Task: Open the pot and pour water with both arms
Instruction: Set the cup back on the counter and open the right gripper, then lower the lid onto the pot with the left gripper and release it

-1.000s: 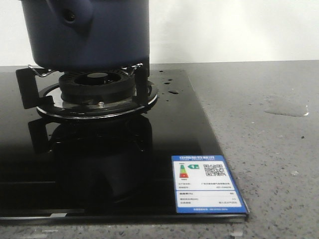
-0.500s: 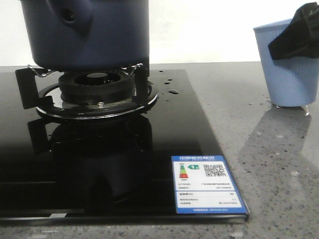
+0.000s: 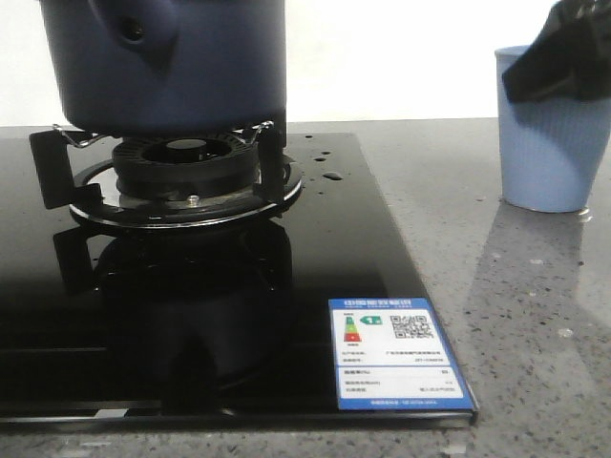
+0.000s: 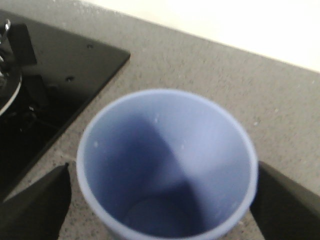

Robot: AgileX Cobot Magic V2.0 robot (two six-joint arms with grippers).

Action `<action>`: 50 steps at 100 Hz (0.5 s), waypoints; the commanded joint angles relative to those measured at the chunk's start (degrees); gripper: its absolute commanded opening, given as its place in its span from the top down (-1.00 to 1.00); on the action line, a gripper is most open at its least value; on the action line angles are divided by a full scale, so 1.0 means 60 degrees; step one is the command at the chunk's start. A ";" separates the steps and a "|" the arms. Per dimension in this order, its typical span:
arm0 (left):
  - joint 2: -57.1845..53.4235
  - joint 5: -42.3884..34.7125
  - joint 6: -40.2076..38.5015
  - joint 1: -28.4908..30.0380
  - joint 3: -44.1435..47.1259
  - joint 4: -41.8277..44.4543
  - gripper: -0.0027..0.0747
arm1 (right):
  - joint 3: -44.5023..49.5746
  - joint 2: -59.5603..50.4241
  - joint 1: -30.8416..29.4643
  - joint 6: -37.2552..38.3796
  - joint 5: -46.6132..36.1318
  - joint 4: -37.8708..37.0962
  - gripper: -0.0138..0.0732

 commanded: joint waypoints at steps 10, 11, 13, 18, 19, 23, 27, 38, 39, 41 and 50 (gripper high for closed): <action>0.0278 0.0188 -0.0043 -0.0058 -0.0380 -0.0729 0.12 | -0.0618 -0.1317 -0.0058 0.0055 -0.0562 0.0063 -0.81; 0.0326 0.0188 -0.0043 -0.0058 -0.0382 -0.0729 0.12 | -0.0632 -0.1406 -0.0058 0.0055 -0.0562 0.0063 -0.81; 0.0422 0.0205 -0.0043 -0.0058 -0.0402 -0.0729 0.12 | -0.0657 -0.1492 -0.0058 0.0055 -0.0562 0.0063 -0.81; 0.0639 0.0205 -0.0043 -0.0058 -0.0516 -0.0729 0.12 | -0.0705 -0.1828 -0.0058 0.0055 -0.0562 0.0063 -0.81; 0.0670 0.0193 -0.0043 -0.0058 -0.0521 -0.0729 0.12 | -0.0721 -0.1865 -0.0058 0.0055 -0.0580 0.0063 -0.81; 0.0858 0.0193 -0.0001 -0.0058 -0.0644 -0.0729 0.12 | -0.0729 -0.2087 -0.0058 0.0055 -0.0577 0.0063 -0.80; 0.1057 0.0193 -0.0001 -0.0058 -0.0786 -0.0729 0.12 | -0.0729 -0.2257 -0.0058 0.0055 -0.0623 0.0063 -0.80; 0.1610 0.0193 -0.0001 -0.0058 -0.1268 -0.0691 0.12 | -0.0729 -0.2832 -0.0058 0.0078 -0.0871 0.0063 -0.60; 0.1680 0.0193 -0.0001 -0.0058 -0.1300 -0.0691 0.12 | -0.0729 -0.2868 -0.0058 0.0078 -0.0894 0.0063 -0.54; 0.1794 0.0193 -0.0001 -0.0058 -0.1382 -0.0691 0.12 | -0.0729 -0.2973 -0.0058 0.0078 -0.0964 0.0063 -0.47; 0.2201 0.0193 -0.0001 -0.0058 -0.1719 -0.0671 0.12 | -0.0729 -0.3404 -0.0058 0.0078 -0.1114 0.0063 0.19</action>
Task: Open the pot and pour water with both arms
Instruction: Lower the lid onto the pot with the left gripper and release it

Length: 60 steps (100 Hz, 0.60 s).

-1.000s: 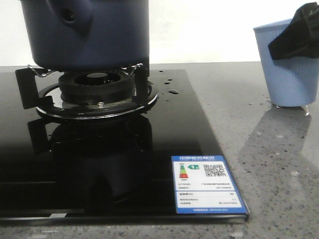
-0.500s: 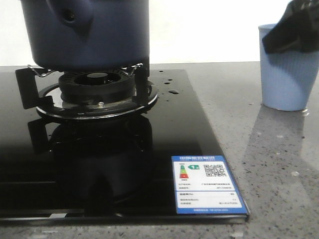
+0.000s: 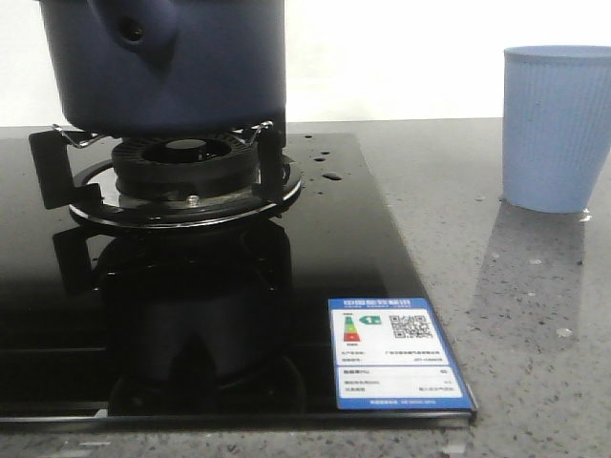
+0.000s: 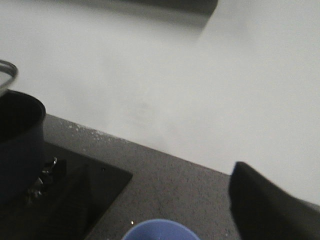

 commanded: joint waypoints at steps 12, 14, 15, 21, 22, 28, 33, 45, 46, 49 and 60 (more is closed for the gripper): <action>0.0536 0.0106 -0.0001 -0.0058 -0.0810 -0.0735 0.12 | -0.0362 -0.0903 -0.0058 0.0042 -0.0708 0.0068 0.83; 0.0584 0.0038 -0.0001 -0.0058 -0.0810 -0.0714 0.12 | -0.0362 -0.0963 -0.0058 0.0042 -0.0704 0.0069 0.83; 0.0622 0.0004 -0.0001 -0.0058 -0.0810 -0.0714 0.12 | -0.0362 -0.0998 -0.0058 0.0042 -0.0704 0.0069 0.83; 0.0784 -0.0081 -0.0001 -0.0058 -0.0810 -0.0538 0.12 | -0.0362 -0.1098 -0.0058 0.0042 -0.0704 0.0069 0.83; 0.0812 -0.0107 -0.0001 -0.0058 -0.0810 -0.0537 0.12 | -0.0362 -0.1143 -0.0058 0.0042 -0.0704 0.0069 0.83; 0.0925 -0.0245 -0.0001 -0.0058 -0.0810 -0.0442 0.12 | -0.0362 -0.1177 -0.0058 0.0042 -0.0712 0.0069 0.83; 0.0996 -0.0416 -0.0001 -0.0058 -0.0810 -0.0442 0.12 | -0.0362 -0.1182 -0.0058 0.0042 -0.0712 0.0069 0.83; 0.0996 -0.0864 -0.0001 -0.0058 -0.0810 -0.0459 0.12 | -0.0362 -0.1182 -0.0058 0.0042 -0.0712 0.0069 0.83; 0.0996 -0.0906 -0.0001 -0.0058 -0.0810 -0.0459 0.12 | -0.0362 -0.1182 -0.0058 0.0042 -0.0728 0.0069 0.83; 0.0996 -0.0954 -0.0001 -0.0058 -0.0810 -0.0439 0.12 | -0.0362 -0.1182 -0.0058 0.0042 -0.0728 0.0069 0.83; 0.0996 -0.0959 -0.0001 -0.0058 -0.0810 -0.0266 0.12 | -0.0362 -0.1162 -0.0058 0.0046 -0.0728 0.0069 0.83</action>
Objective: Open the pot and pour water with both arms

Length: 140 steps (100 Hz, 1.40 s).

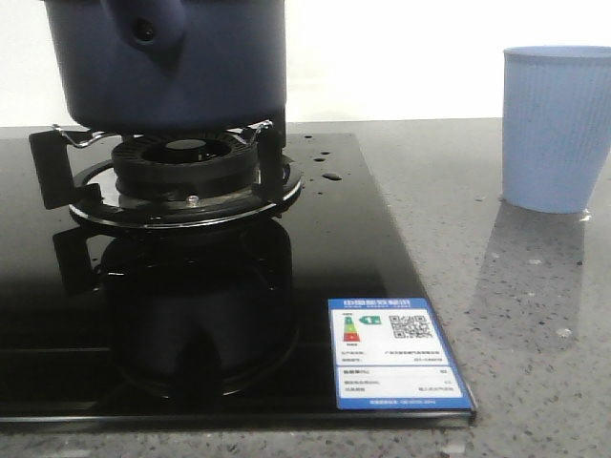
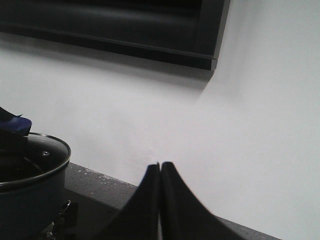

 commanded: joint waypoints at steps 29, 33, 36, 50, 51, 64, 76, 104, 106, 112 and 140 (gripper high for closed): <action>-0.0371 0.0084 -0.0057 -0.0058 -0.0349 -0.0234 -0.22 | -0.0362 -0.0004 -0.0058 -0.0001 -0.0348 0.0069 0.83; -0.0432 0.0084 -0.0122 -0.0058 -0.0349 -0.0256 -0.32 | -0.0362 0.0010 -0.0058 -0.0001 -0.0302 0.0069 0.83; -0.0506 0.0067 -0.0122 -0.0058 -0.0349 -0.0269 -0.43 | -0.0345 0.0010 -0.0058 -0.0001 -0.0296 0.0069 0.83; -0.1025 0.0067 -0.0209 -0.0058 -0.0349 -0.0293 -0.56 | -0.0236 0.0010 -0.0058 -0.0001 -0.0294 0.0069 0.83; -0.1099 0.0067 -0.0243 -0.0058 -0.0349 -0.0293 -0.56 | -0.0233 0.0010 -0.0058 -0.0001 -0.0314 0.0069 0.83; -0.1960 0.0067 -0.0917 -0.0058 -0.0328 0.0011 -0.35 | -0.0041 -0.0032 -0.0058 -0.0001 -0.0542 0.0069 0.83; -0.3215 -0.0397 -0.1203 -0.0058 0.0245 0.0261 0.23 | 0.0384 -0.0486 -0.0058 -0.0001 -0.0626 0.0069 0.83; -0.7175 -0.2271 -0.1554 -0.0058 0.4403 0.0261 0.77 | 0.2621 -0.3242 -0.0058 0.0015 -0.0426 0.0069 0.83; -0.7370 -0.2341 -0.1554 -0.0058 0.4744 0.0261 0.81 | 0.2763 -0.3454 -0.0058 0.0015 -0.0417 0.0069 0.83; -0.8175 -0.2534 -0.1554 -0.0058 0.5696 0.0261 0.91 | 0.3084 -0.4034 -0.0058 0.0015 -0.0304 0.0069 0.83; -1.0111 -0.2578 -0.1554 -0.0058 0.7737 0.0050 0.98 | 0.3578 -0.5375 -0.0058 0.0015 -0.0344 0.0069 0.83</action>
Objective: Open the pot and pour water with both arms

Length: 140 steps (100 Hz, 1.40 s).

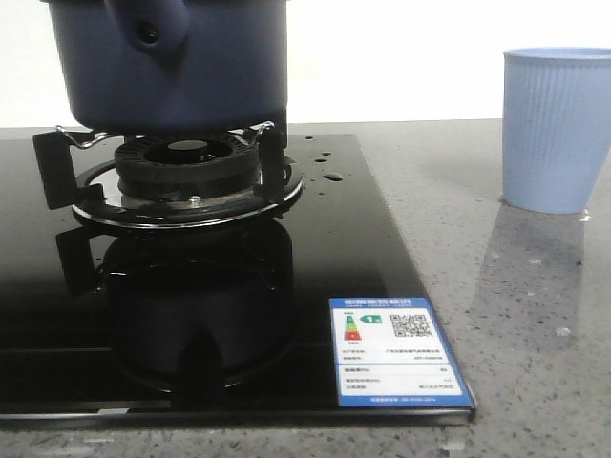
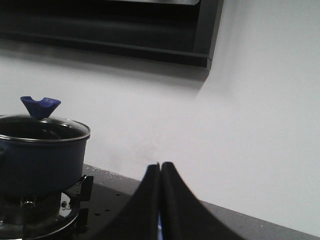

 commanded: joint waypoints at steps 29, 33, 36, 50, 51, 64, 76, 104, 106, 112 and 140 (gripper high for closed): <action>-0.0340 0.0072 -0.0105 -0.0042 0.0148 -0.0479 0.98 | -0.0236 -0.0057 -0.0058 0.0015 -0.0683 0.0069 0.83; -0.0340 0.0072 -0.0105 -0.0042 0.0148 -0.0479 0.98 | -0.0236 -0.0057 -0.0058 0.0015 -0.0683 0.0069 0.83; -0.0340 0.0072 -0.0105 -0.0042 0.0148 -0.0479 0.98 | -0.0236 -0.0057 -0.0058 0.0015 -0.0683 0.0069 0.83; -0.0340 0.0072 -0.0105 -0.0042 0.0148 -0.0479 0.98 | -0.0236 -0.0057 -0.0058 0.0015 -0.0683 0.0069 0.83; -0.0340 0.0072 -0.0105 -0.0042 0.0148 -0.0479 0.98 | -0.0236 -0.0057 -0.0058 0.0015 -0.0683 0.0069 0.83; -0.0340 0.0072 -0.0105 -0.0042 0.0148 -0.0479 0.98 | -0.0236 -0.0057 -0.0058 0.0015 -0.0683 0.0069 0.83; -0.0340 0.0072 -0.0105 -0.0042 0.0148 -0.0479 0.98 | -0.0236 -0.0057 -0.0058 0.0015 -0.0683 0.0069 0.83; -0.0668 -0.0706 -0.0164 -0.0029 0.0188 0.1685 0.98 | -0.0236 -0.0057 -0.0058 0.0015 -0.0683 0.0052 0.83; -0.0734 -0.0720 -0.0256 -0.0029 0.0188 0.2084 0.98 | -0.0236 -0.0057 -0.0058 0.0015 -0.0683 0.0052 0.83; -0.0916 -0.1007 -0.1212 -0.0029 0.0188 0.3405 0.98 | -0.0236 -0.0057 -0.0058 0.0015 -0.0683 0.0052 0.83; -0.1619 -0.2935 -1.2093 -0.0029 0.0933 1.3759 0.98 | -0.0236 -0.0057 -0.0058 0.0015 -0.0683 0.0052 0.83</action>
